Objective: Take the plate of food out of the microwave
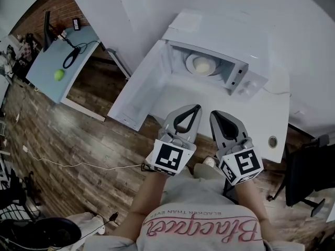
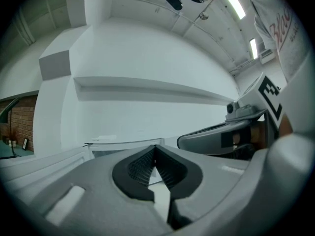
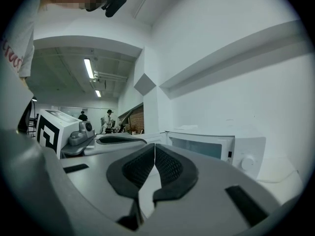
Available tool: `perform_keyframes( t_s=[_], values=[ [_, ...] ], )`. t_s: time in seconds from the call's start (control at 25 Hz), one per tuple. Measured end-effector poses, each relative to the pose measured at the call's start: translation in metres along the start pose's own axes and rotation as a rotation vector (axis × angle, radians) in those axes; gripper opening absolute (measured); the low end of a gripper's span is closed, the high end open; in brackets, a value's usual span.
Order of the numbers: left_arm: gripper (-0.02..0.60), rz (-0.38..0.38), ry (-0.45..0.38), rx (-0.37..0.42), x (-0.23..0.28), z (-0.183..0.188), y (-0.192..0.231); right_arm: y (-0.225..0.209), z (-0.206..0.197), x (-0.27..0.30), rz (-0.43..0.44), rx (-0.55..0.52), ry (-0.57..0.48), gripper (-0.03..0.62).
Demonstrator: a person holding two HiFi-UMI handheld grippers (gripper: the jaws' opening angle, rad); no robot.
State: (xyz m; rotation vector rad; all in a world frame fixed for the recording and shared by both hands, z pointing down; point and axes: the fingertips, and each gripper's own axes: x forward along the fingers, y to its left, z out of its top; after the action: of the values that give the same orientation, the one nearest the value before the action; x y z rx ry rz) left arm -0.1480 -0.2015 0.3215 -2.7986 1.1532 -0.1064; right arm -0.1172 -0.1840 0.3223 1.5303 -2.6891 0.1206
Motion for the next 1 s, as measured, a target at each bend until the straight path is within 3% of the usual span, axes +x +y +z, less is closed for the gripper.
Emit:
perform_keyframes(
  t_s=[0.2,1.0],
  values=[
    [0.005,-0.010,0.018,-0.007,0.013,-0.007,-0.004,-0.008,-0.005,0.003,0.006,0.002,0.013,0.012],
    [0.005,0.068,0.018,-0.043,0.067,-0.006,-0.001,-0.062,-0.007,0.021,0.108,0.015,0.025,0.012]
  ],
)
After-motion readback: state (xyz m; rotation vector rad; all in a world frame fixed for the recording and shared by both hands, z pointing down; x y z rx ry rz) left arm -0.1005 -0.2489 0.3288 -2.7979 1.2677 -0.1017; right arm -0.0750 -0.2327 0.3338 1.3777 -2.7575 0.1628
